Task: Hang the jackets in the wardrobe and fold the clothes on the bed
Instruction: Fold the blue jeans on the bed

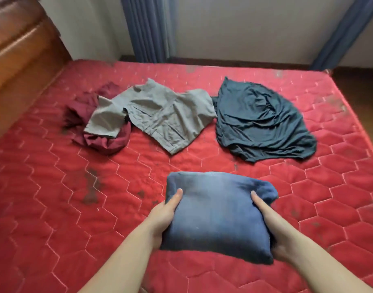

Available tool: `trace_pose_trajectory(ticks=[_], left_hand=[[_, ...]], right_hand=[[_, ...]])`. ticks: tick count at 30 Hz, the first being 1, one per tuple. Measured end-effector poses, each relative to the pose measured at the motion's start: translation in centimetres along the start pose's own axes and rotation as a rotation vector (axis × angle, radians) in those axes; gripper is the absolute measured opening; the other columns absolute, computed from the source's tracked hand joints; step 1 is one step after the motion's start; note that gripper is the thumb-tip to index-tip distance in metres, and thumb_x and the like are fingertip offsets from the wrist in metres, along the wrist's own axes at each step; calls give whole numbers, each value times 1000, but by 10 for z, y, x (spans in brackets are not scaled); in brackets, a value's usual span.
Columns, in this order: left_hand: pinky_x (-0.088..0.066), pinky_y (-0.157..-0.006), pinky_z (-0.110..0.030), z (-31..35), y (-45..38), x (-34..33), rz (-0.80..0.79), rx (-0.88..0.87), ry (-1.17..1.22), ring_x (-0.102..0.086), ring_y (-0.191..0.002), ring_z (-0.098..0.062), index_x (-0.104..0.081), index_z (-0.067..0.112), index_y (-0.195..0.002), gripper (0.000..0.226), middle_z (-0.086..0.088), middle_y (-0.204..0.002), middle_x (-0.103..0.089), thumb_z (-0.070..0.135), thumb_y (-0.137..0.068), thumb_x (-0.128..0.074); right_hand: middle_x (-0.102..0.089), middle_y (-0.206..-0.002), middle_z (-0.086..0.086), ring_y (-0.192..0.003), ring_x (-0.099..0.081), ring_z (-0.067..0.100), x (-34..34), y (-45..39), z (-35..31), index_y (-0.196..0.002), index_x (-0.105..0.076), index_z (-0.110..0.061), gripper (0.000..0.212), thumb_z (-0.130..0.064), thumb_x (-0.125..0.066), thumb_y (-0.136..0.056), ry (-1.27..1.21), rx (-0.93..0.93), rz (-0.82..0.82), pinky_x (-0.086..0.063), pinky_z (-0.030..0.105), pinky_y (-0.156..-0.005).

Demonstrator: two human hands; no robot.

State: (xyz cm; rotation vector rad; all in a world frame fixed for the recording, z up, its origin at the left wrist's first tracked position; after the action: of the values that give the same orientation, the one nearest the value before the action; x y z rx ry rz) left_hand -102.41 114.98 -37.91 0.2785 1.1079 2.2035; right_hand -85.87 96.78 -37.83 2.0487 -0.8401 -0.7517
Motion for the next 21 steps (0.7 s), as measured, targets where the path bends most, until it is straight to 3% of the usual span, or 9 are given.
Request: trace_pose_trajectory(ticks=[7, 10, 12, 14, 17, 21], left_hand=[[-56, -55, -26, 92, 145, -27, 85, -245, 113, -74, -78, -21, -71, 8, -98, 50, -7, -90, -76, 54, -82, -65], [-58, -67, -32, 91, 218, -28, 227, -314, 175, -73, -82, -25, -70, 6, -104, 56, -8, -91, -76, 57, -81, -67], [-57, -79, -34, 87, 265, -23, 352, -354, 174, -71, -90, -24, -66, 4, -115, 66, -7, -100, -73, 61, -81, -65], [-55, -81, -33, 85, 315, -11, 454, -389, 195, -67, -95, -23, -61, 5, -124, 73, -8, -109, -69, 64, -82, -61], [-54, -83, -34, 81, 392, 21, 560, -460, 254, -66, -99, -26, -60, 5, -125, 76, -9, -112, -68, 67, -81, -59], [-54, -92, -45, 55, 497, 78, 650, -552, 376, -69, -97, -29, -64, 11, -120, 75, -9, -107, -72, 72, -77, -60]], right_hand=[[-76, -81, 7, -69, -73, 26, -26, 136, -111, -98, -65, -19, 47, -61, -58, -78, 154, 271, -165, -56, 36, -62], [-75, -78, 7, -68, -72, 25, -37, 189, -120, -97, -64, -18, 44, -59, -53, -85, 231, 309, -234, -53, 37, -67], [-75, -76, 5, -68, -70, 23, -49, 222, -121, -96, -63, -18, 43, -59, -51, -89, 252, 339, -268, -52, 36, -65], [-73, -81, 6, -73, -68, 24, -70, 259, -125, -96, -63, -18, 43, -59, -50, -89, 283, 382, -313, -51, 35, -65], [-68, -86, 6, -74, -65, 23, -117, 318, -131, -94, -61, -19, 42, -60, -52, -88, 374, 460, -348, -50, 33, -62], [-71, -67, -2, -57, -67, 15, -200, 391, -110, -90, -61, -21, 40, -59, -51, -90, 478, 565, -484, -49, 28, -51]])
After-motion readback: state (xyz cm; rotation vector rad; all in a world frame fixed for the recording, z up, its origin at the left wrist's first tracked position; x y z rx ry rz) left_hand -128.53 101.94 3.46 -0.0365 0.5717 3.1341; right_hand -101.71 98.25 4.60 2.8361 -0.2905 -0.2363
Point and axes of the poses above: each hand's wrist, its own y-axis away from the middle knuckle, its own x-axis out of the back of the hand, z = x × y, the point moved 8 cm from there along -y, towards the middle knuckle
